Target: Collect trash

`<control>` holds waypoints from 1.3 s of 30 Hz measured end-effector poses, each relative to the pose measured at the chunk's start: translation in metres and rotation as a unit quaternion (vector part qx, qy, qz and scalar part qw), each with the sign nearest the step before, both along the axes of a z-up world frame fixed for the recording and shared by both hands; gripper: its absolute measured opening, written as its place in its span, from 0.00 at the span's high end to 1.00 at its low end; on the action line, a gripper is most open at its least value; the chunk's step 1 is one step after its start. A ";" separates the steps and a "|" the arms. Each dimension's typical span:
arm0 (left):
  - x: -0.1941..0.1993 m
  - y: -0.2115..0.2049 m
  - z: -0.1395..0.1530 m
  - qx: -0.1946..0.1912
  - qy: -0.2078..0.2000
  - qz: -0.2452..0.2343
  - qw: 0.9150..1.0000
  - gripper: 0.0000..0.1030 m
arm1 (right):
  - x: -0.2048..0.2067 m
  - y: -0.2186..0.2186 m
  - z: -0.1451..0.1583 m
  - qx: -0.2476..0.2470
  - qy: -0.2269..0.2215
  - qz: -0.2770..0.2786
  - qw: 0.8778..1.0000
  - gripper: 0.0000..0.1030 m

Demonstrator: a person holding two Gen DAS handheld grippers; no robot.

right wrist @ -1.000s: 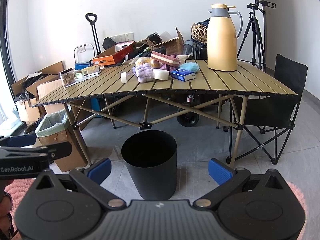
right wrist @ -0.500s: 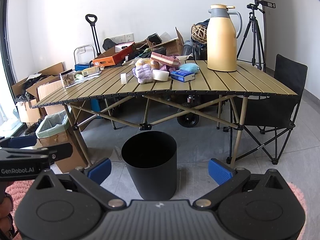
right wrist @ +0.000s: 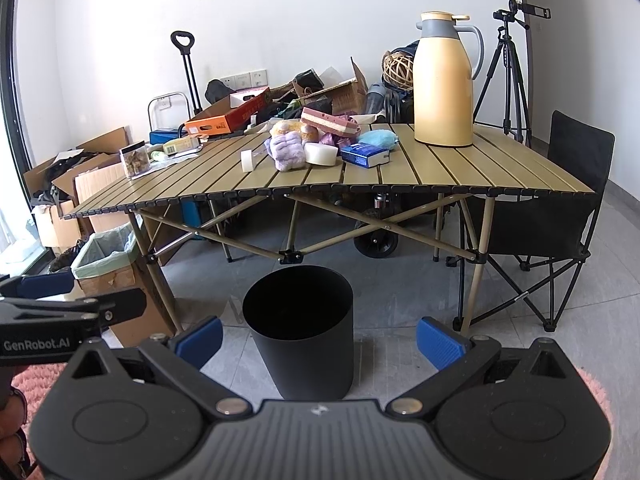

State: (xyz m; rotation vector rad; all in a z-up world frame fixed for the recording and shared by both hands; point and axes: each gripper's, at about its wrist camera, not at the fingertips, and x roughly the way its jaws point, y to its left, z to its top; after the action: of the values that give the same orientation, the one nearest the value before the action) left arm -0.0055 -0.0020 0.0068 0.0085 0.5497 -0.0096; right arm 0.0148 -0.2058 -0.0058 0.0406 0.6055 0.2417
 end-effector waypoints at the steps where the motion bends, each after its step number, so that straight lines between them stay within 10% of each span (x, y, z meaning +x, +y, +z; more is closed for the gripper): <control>1: 0.000 0.000 0.001 0.000 0.000 0.000 1.000 0.00 | 0.000 0.000 0.000 0.000 0.000 0.000 1.000 0.00; 39: 0.082 0.004 -0.009 0.018 -0.012 0.009 1.000 0.00 | 0.091 0.002 0.001 -0.009 -0.021 0.001 1.000 0.00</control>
State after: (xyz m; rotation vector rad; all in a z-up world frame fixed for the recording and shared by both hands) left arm 0.0770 0.0019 -0.0021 0.0398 0.5267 0.0177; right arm 0.1056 -0.2035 -0.0050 0.0181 0.5649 0.2380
